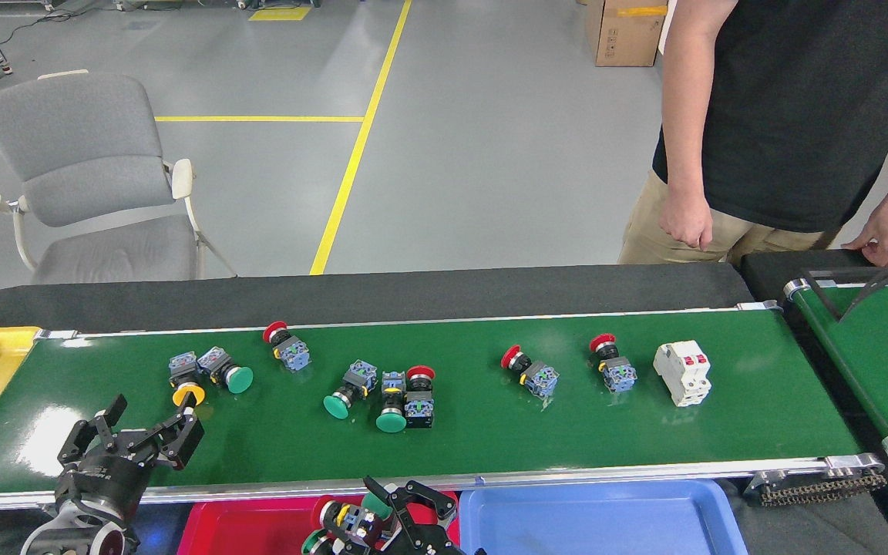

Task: Pick switch part from conveyor to tray
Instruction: 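Open the right gripper around the white relay block and grasp it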

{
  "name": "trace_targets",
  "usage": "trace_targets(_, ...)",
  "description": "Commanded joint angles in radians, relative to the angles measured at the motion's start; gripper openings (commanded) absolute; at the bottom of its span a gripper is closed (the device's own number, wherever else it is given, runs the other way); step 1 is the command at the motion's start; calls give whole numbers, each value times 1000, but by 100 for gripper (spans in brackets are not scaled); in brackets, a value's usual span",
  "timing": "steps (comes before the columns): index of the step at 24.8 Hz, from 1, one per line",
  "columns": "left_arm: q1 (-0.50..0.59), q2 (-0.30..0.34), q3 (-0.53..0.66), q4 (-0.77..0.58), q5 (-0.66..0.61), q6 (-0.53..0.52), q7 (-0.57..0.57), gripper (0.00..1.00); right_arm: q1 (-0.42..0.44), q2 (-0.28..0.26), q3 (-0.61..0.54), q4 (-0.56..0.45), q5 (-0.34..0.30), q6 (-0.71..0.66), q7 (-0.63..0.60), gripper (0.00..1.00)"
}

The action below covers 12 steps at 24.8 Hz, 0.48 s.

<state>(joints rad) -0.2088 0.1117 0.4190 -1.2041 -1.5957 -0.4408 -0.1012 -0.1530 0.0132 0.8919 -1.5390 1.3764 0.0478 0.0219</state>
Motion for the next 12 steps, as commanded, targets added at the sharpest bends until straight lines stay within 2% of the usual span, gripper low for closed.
trace_targets(1,-20,16,-16,9,-1,5,3,99,-3,1,-45,-41,-5,15,-14,99)
trace_targets(8,-49,56,-20,112,-1,111,14,98,167,-5,-479,-72,-10,17,-111,99)
trace_targets(10,-55,69,-19,143,-1,166,15,95,230,-5,-559,-72,-11,17,-134,99)
trace_targets(12,-60,85,-20,182,-1,249,32,85,253,-5,-631,-70,-11,17,-134,99)
